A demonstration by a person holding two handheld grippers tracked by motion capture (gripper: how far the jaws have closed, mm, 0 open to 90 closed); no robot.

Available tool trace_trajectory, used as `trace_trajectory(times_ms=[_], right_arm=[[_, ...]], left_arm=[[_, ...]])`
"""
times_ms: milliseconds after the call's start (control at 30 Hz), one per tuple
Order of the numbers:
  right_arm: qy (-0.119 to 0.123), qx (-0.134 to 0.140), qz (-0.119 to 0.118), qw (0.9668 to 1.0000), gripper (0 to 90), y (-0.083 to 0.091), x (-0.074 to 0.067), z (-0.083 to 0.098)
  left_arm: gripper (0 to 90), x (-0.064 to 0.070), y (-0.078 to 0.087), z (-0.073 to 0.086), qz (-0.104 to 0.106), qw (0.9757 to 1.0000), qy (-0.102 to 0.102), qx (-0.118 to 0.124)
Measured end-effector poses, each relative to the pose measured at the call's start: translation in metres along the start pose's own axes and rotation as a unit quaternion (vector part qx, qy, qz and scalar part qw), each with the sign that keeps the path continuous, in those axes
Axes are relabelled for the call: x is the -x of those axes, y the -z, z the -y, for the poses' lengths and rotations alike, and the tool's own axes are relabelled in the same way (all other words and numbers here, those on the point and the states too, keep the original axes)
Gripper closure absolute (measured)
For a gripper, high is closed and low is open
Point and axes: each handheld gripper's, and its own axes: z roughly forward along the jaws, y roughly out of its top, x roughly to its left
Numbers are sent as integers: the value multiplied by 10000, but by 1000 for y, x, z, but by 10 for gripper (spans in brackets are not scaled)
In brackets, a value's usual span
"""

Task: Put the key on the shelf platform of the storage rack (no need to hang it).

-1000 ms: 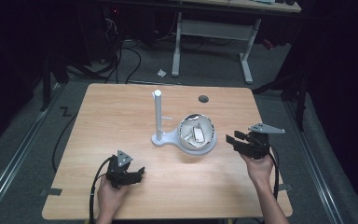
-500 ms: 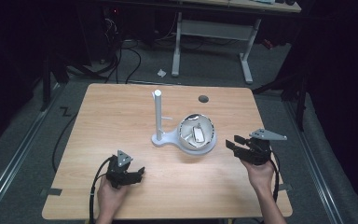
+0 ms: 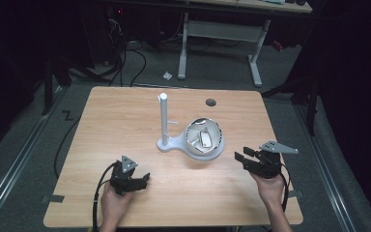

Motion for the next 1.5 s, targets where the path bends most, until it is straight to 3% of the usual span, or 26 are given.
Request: trace_trajectory(times_ms=[633, 1000, 1500], right_arm=[[-56, -124, -109, 9998, 511, -10, -9, 25], [164, -142, -123, 9997, 527, -19, -21, 39], [188, -317, -226, 9991, 527, -34, -33, 56]], left_arm=[[211, 0, 0, 0, -1, 10000, 0, -1], [211, 0, 0, 0, -2, 10000, 1, 1], [211, 0, 0, 0, -2, 10000, 0, 0]])
